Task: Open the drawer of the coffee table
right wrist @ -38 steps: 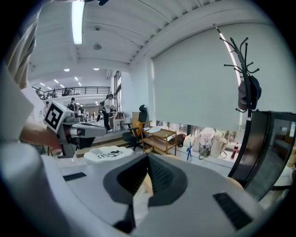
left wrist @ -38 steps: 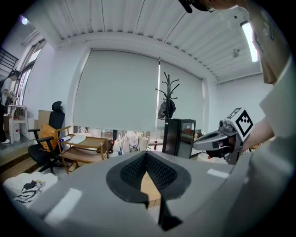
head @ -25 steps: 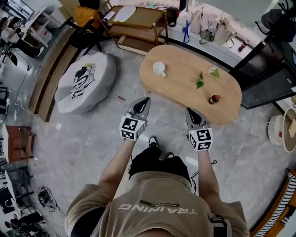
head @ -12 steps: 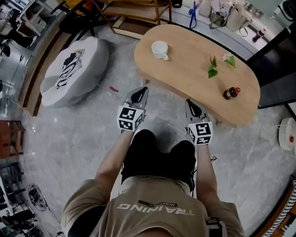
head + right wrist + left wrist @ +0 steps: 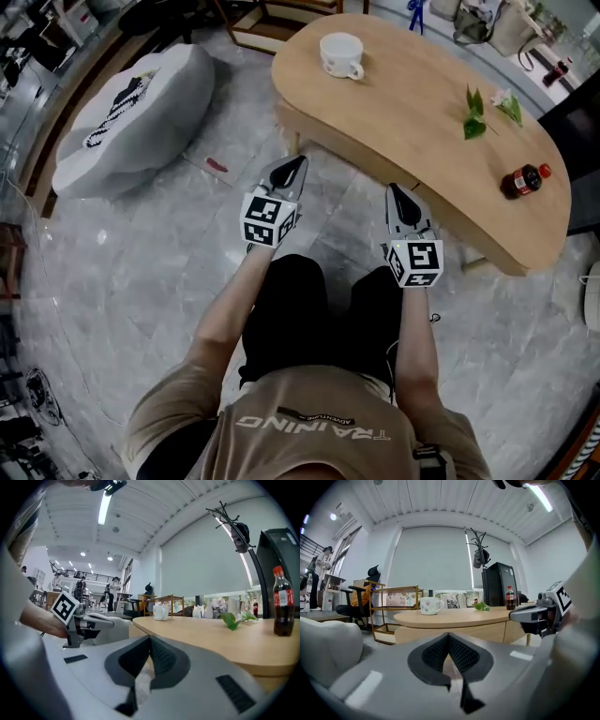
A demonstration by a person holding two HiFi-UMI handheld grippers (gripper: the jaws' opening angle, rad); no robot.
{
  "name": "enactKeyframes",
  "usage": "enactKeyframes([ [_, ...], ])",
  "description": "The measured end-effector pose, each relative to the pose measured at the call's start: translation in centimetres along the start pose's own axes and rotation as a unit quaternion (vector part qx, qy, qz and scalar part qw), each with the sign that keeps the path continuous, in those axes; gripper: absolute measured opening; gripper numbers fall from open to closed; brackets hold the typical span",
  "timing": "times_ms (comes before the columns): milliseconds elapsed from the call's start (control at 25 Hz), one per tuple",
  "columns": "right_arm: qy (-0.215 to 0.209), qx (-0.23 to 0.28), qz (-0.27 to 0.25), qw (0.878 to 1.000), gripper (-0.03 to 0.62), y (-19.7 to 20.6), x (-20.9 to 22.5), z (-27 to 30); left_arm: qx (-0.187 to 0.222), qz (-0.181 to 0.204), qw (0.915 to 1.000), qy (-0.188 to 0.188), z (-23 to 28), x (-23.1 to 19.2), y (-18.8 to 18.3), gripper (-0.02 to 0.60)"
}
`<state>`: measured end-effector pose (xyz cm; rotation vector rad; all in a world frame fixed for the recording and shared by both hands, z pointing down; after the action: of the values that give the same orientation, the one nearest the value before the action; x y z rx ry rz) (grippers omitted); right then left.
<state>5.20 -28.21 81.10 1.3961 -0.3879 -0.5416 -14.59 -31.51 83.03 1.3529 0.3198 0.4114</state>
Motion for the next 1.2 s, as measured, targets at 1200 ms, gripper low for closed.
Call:
enactKeyframes([
  [1200,0.027,0.034,0.023,0.999,0.005,0.7,0.8,-3.6,0.012,-0.075,0.9971,-0.008,1.9,5.5,1.3,0.006],
])
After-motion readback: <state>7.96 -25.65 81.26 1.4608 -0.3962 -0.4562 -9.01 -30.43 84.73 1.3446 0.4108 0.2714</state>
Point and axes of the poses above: the fingertips, and each gripper's own axes: z forward along the fingers, x to its right, y out of its underside, the point moved 2 cm from there along -z, backward along the fingers
